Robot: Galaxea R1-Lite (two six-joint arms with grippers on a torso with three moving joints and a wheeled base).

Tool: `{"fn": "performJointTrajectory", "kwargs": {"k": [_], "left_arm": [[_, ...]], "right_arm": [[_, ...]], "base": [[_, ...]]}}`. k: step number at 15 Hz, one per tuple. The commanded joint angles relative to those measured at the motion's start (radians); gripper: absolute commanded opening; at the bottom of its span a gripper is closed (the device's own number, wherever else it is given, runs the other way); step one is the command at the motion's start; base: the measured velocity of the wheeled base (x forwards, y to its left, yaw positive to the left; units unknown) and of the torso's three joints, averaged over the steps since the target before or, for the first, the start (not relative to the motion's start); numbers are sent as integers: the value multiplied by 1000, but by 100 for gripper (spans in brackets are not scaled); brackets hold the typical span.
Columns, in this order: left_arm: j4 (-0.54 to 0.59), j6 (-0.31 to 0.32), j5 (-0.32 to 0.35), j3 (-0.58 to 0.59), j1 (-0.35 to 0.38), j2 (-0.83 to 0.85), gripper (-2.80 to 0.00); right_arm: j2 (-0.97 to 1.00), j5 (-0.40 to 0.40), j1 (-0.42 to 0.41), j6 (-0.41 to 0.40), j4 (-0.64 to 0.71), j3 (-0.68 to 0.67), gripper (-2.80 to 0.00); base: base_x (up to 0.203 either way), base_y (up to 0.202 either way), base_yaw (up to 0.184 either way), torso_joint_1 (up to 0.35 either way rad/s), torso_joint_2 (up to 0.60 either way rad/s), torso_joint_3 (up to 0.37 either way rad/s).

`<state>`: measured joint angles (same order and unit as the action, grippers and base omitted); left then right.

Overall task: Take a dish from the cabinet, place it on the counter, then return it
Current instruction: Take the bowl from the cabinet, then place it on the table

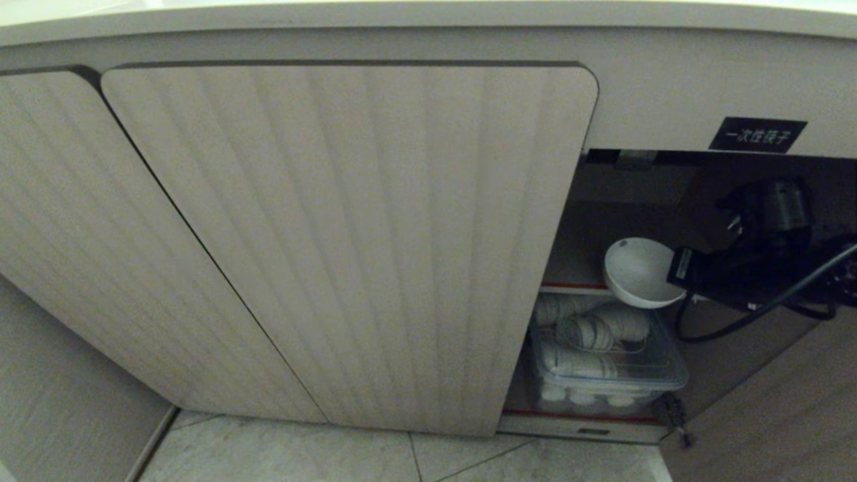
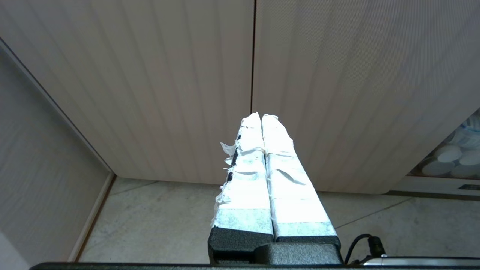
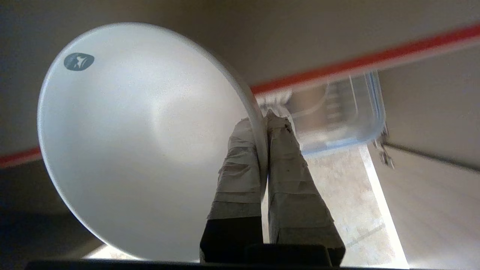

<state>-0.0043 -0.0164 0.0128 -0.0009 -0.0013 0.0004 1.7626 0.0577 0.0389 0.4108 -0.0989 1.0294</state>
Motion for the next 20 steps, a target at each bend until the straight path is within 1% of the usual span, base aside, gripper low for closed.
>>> {"fn": "performJointTrajectory", "kwargs": {"k": [1, 4, 8, 12, 14, 18, 20], "left_arm": [[0, 0, 1, -1, 0, 0, -280], [0, 0, 1, -1, 0, 0, -280], [0, 0, 1, -1, 0, 0, -280], [0, 0, 1, -1, 1, 0, -280], [0, 0, 1, -1, 0, 0, -280], [0, 0, 1, -1, 0, 0, -280], [0, 0, 1, -1, 0, 0, -280]], "right_arm": [[-48, 1, 3, 2, -3, -38, -280], [-102, 1, 6, -1, -32, -122, -280], [-196, -1, 7, -54, -45, -229, -280], [-296, -6, 27, -60, -42, -304, -280], [-355, -37, 28, -65, -36, -343, -280], [-507, -103, 24, -139, -31, -487, -280], [-575, -148, 24, -149, -9, -526, -280]], "base": [[0, 0, 0, 0, 0, 0], [0, 0, 0, 0, 0, 0], [0, 0, 0, 0, 0, 0], [0, 0, 0, 0, 0, 0], [0, 0, 0, 0, 0, 0], [0, 0, 0, 0, 0, 0], [0, 0, 0, 0, 0, 0]]}}
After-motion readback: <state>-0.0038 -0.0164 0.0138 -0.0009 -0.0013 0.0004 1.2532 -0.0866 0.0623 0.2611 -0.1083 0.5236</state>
